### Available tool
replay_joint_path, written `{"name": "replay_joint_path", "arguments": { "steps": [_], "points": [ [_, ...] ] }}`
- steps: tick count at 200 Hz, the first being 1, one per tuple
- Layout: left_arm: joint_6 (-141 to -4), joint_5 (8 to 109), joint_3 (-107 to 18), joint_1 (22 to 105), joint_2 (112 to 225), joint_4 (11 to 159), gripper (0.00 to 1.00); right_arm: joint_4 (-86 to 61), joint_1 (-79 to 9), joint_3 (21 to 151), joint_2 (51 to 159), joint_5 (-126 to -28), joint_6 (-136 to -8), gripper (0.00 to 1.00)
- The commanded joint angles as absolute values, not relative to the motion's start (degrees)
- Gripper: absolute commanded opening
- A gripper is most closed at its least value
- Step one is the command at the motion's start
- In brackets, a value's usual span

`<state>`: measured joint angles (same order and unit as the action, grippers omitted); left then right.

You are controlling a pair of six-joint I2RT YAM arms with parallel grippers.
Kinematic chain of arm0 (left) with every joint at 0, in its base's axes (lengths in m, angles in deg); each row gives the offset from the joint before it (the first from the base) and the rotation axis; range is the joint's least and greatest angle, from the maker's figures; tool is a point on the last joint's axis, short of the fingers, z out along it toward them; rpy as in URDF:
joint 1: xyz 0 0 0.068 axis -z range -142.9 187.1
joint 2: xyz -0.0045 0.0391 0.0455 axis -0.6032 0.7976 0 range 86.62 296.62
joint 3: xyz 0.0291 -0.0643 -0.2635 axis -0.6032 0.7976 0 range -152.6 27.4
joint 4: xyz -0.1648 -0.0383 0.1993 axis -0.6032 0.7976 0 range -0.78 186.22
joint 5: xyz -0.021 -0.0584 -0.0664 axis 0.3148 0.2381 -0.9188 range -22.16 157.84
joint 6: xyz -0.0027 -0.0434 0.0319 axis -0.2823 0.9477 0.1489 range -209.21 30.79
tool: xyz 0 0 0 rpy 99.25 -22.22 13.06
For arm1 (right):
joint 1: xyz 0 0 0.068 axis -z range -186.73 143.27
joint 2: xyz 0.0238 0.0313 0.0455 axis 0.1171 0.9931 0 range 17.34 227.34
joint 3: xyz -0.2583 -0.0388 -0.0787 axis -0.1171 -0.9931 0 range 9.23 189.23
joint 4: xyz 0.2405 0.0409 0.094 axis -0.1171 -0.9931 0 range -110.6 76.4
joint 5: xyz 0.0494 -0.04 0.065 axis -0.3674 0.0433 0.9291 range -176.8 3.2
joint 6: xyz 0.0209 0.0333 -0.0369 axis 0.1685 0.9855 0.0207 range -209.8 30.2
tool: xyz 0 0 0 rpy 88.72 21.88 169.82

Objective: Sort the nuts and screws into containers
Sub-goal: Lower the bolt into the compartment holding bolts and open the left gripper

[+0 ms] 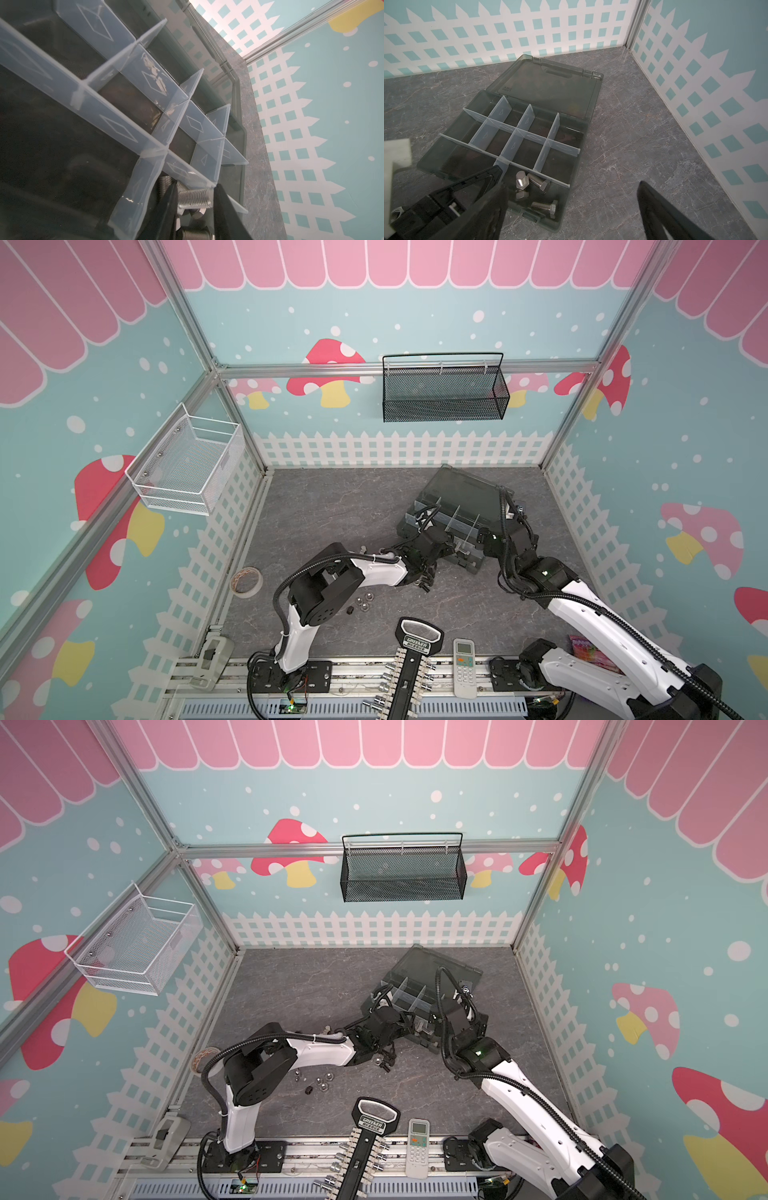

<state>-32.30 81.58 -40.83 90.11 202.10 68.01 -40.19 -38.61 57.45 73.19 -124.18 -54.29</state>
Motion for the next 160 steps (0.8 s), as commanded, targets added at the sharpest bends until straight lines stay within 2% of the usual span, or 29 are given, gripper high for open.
{"name": "replay_joint_path", "arguments": {
  "steps": [1, 30, 60, 75, 111, 160],
  "points": [
    [-34.64, 85.81, -38.87, 90.80, 196.72, 67.07, 0.34, -39.03, -38.54, 57.06, 73.84, -123.67, -53.50, 0.98],
    [-36.53, 89.43, -35.58, 90.72, 191.95, 67.25, 0.41, -38.15, -38.48, 57.29, 75.33, -122.15, -54.09, 1.00],
    [-37.89, 93.67, -31.20, 90.54, 185.90, 68.95, 0.55, -36.72, -38.53, 57.79, 77.99, -118.43, -55.81, 0.91],
    [-38.70, 96.25, -29.05, 90.21, 182.60, 70.76, 0.68, -36.72, -38.51, 58.02, 79.60, -116.72, -55.48, 0.85],
    [-39.74, 102.62, -26.03, 89.12, 174.91, 80.82, 0.99, -35.47, -38.52, 57.28, 81.89, -109.54, -53.33, 0.82],
    [-37.54, 107.67, -21.82, 85.80, 165.74, 94.20, 1.00, -33.60, -38.54, 55.40, 87.00, -101.65, -49.33, 0.78]
  ]
}}
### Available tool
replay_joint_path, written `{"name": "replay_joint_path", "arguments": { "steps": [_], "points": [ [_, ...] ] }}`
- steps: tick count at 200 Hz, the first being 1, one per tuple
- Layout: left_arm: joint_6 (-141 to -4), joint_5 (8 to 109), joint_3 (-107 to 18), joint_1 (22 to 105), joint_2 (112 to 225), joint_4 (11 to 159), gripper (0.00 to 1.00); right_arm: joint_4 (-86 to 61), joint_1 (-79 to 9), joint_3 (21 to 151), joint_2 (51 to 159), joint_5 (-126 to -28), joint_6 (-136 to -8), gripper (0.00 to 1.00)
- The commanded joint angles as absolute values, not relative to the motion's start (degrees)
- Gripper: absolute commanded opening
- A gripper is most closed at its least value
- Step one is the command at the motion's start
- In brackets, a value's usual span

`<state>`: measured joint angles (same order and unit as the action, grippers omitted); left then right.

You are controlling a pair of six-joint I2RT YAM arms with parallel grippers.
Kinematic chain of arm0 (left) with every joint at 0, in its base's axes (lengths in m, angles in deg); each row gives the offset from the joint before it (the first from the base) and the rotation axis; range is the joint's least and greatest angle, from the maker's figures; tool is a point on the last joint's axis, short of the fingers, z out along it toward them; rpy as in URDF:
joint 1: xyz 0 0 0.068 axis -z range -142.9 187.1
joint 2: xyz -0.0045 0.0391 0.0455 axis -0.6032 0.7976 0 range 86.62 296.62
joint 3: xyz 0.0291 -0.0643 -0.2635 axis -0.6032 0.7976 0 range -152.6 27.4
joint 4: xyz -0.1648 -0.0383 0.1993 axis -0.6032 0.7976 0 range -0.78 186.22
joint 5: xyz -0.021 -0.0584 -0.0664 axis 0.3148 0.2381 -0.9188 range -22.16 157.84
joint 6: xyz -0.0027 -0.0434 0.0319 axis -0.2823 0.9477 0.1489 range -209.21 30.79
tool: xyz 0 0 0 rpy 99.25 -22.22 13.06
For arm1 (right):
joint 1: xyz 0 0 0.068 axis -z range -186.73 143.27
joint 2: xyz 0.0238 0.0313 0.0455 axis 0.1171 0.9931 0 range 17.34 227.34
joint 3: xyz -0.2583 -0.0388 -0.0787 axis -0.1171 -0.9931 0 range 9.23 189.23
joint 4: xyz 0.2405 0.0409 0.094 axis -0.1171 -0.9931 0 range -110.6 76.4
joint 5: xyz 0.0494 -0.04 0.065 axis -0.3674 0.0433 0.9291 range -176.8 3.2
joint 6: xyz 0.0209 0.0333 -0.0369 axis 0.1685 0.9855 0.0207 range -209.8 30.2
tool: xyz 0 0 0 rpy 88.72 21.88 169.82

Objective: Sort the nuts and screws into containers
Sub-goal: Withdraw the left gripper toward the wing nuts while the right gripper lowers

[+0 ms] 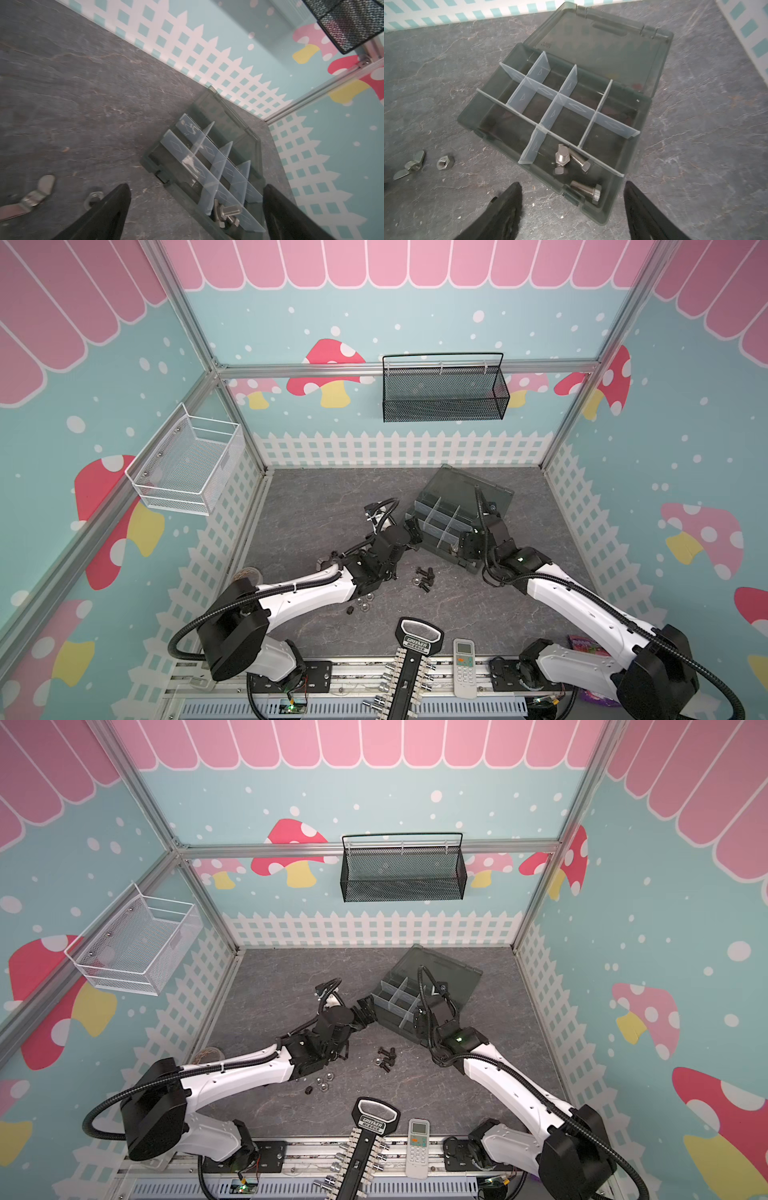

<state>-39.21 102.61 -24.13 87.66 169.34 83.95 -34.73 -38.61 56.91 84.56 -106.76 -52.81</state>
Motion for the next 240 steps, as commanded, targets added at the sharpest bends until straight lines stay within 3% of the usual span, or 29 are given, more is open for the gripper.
{"name": "replay_joint_path", "arguments": {
  "steps": [1, 96, 240],
  "points": [
    [-37.49, 107.66, -21.78, 85.70, 165.60, 94.39, 1.00, -33.58, -38.54, 55.43, 87.15, -101.56, -49.22, 0.78],
    [-36.65, 109.90, -11.68, 78.84, 150.97, 100.05, 1.00, -29.99, -38.54, 56.51, 97.63, -97.86, -46.98, 0.83],
    [-35.01, 106.07, -9.45, 74.63, 149.82, 101.13, 1.00, -26.96, -38.49, 64.48, 109.19, -99.11, -51.13, 0.82]
  ]
}}
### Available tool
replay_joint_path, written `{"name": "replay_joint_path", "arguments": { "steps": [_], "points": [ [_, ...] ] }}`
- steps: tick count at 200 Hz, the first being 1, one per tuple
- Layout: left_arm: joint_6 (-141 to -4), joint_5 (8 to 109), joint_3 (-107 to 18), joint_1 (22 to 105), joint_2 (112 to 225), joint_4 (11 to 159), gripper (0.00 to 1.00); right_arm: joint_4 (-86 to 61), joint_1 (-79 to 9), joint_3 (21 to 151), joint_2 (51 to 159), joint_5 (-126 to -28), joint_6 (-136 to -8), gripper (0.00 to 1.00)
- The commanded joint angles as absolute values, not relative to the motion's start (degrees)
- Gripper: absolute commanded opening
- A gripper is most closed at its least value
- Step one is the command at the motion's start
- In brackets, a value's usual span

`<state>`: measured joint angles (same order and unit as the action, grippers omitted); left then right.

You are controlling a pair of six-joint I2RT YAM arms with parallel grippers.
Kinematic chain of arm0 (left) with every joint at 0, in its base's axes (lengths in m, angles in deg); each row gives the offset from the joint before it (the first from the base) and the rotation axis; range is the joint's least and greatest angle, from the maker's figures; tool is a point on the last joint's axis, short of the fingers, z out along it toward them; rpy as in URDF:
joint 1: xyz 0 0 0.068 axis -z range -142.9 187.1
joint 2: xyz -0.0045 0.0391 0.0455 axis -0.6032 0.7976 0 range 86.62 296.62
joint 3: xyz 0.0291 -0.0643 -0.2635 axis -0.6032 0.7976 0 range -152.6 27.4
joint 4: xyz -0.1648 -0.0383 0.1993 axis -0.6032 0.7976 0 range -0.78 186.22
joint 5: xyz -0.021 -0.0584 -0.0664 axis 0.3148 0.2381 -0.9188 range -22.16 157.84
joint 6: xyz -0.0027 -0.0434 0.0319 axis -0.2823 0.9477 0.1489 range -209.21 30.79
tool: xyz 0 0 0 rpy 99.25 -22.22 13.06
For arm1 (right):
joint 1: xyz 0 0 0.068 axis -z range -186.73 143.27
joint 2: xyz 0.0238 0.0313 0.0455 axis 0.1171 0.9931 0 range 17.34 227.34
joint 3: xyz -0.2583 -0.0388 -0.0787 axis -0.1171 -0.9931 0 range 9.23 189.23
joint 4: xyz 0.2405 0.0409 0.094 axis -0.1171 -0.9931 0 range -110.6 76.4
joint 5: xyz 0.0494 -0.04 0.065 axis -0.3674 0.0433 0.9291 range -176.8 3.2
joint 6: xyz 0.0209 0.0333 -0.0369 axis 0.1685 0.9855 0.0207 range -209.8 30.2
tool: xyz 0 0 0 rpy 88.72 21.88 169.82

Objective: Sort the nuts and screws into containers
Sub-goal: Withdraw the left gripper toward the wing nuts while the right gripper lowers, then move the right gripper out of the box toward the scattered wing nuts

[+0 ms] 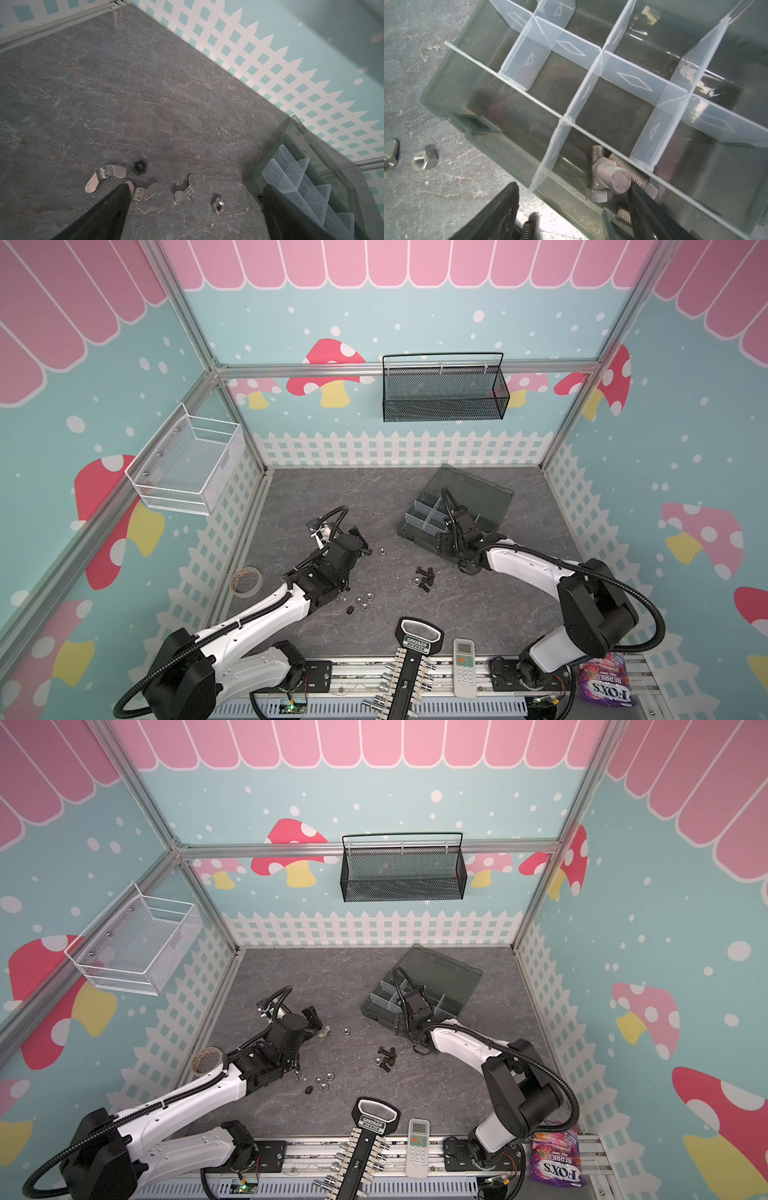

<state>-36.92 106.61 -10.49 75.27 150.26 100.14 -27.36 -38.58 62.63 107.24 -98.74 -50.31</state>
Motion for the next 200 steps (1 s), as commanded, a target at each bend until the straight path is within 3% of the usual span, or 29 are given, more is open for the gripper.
{"name": "replay_joint_path", "arguments": {
  "steps": [1, 103, 200],
  "points": [
    [-34.99, 106.07, -9.44, 74.63, 149.82, 101.16, 1.00, -26.96, -38.49, 64.48, 109.19, -99.11, -51.13, 0.82],
    [-34.63, 105.81, -8.99, 73.97, 149.69, 101.36, 1.00, -23.06, -38.59, 68.09, 113.26, -91.07, -54.96, 0.73],
    [-33.75, 101.27, -8.86, 71.12, 149.33, 107.06, 1.00, -30.64, -40.04, 69.07, 108.76, -92.27, -55.50, 0.66]
  ]
}}
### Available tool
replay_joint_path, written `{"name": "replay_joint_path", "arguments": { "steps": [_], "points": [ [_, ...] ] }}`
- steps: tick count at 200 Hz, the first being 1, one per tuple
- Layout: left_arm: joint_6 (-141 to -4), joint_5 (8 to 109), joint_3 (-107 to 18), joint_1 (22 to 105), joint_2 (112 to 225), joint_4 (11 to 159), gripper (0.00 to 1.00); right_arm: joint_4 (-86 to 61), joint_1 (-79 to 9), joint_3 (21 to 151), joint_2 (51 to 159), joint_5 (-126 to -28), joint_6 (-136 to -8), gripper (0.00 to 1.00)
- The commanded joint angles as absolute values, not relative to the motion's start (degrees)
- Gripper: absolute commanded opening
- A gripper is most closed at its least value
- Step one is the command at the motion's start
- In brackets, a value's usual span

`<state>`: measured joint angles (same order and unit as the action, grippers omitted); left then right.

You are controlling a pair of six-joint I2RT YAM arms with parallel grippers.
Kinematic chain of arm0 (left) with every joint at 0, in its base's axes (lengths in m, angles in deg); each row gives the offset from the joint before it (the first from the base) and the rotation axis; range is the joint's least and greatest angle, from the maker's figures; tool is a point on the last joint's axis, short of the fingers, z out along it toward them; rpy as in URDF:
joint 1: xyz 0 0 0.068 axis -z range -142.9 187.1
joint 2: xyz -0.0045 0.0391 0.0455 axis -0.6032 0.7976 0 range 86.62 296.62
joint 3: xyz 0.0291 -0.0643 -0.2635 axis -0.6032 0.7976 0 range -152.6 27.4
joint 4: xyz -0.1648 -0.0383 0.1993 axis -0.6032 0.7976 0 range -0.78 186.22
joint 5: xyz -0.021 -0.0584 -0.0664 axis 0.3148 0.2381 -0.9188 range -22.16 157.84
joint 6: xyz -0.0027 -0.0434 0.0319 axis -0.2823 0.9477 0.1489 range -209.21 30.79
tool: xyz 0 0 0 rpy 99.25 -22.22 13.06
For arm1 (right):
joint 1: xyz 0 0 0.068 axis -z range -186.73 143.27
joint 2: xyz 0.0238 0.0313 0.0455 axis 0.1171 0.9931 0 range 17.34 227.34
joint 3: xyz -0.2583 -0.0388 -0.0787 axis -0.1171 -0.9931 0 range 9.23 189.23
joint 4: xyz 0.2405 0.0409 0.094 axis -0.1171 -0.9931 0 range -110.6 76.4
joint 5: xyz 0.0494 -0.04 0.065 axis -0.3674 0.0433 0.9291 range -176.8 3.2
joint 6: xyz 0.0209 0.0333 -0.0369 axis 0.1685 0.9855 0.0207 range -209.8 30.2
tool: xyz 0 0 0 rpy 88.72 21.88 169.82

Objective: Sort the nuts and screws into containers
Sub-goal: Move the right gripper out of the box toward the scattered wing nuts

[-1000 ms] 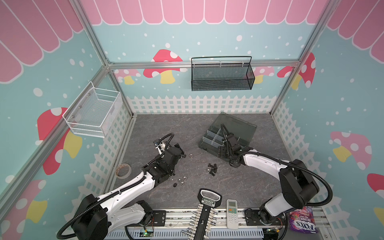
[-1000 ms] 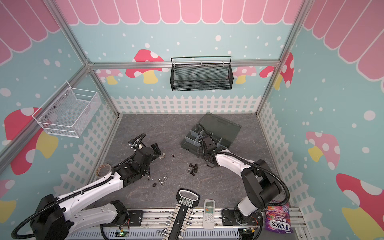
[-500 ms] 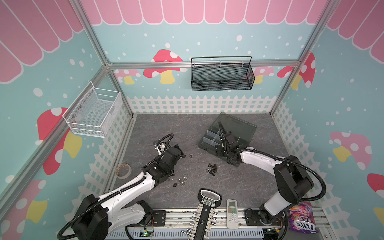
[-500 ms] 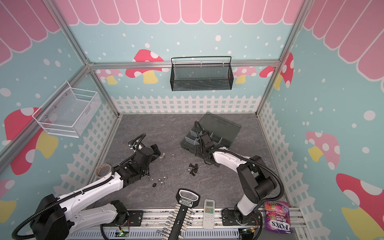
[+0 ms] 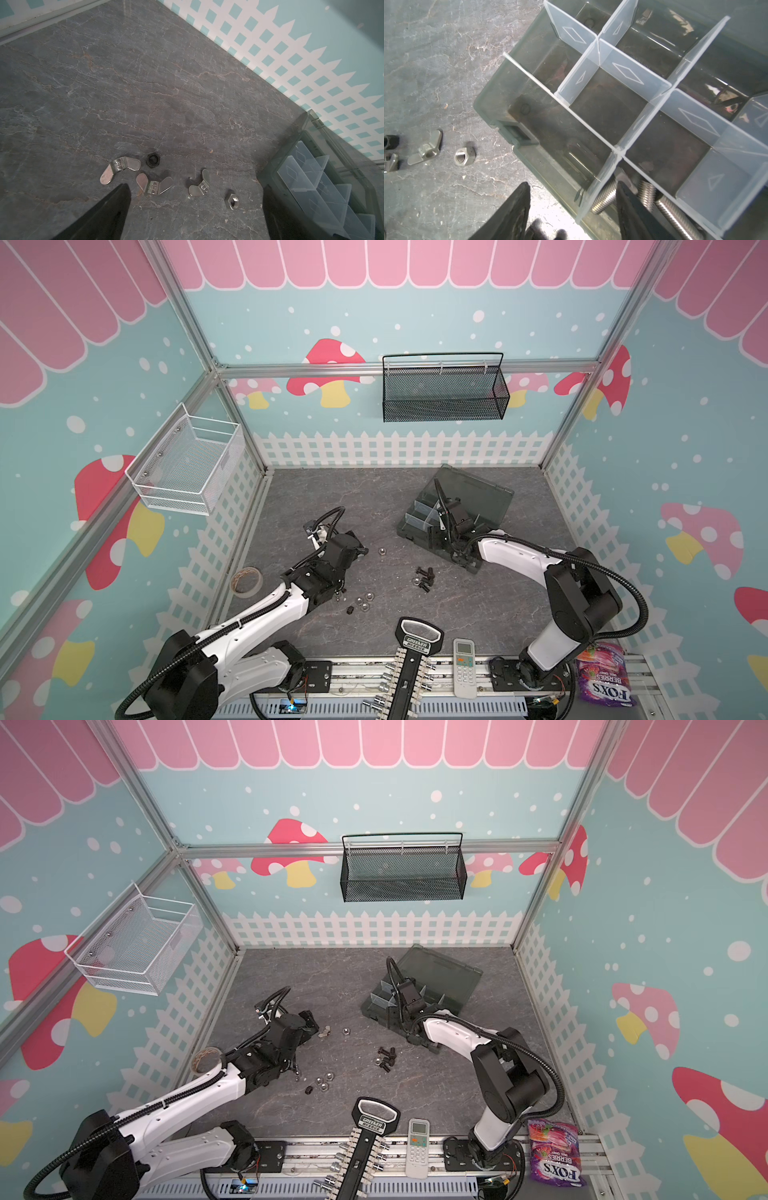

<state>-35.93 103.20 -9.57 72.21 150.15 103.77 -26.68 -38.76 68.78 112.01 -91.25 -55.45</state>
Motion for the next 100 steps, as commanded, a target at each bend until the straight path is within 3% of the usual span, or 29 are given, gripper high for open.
{"name": "replay_joint_path", "arguments": {
  "steps": [1, 54, 100],
  "points": [
    [-33.75, 101.21, -8.84, 71.03, 149.31, 107.06, 1.00, -30.73, -40.12, 69.03, 108.71, -92.35, -55.42, 0.66],
    [-33.66, 99.19, -8.24, 68.95, 148.54, 108.34, 1.00, -34.67, -44.48, 68.55, 104.50, -94.34, -55.30, 0.64],
    [-32.05, 93.64, -6.59, 64.62, 148.29, 108.84, 1.00, -36.80, -50.22, 72.80, 108.17, -95.50, -56.70, 0.62]
  ]
}}
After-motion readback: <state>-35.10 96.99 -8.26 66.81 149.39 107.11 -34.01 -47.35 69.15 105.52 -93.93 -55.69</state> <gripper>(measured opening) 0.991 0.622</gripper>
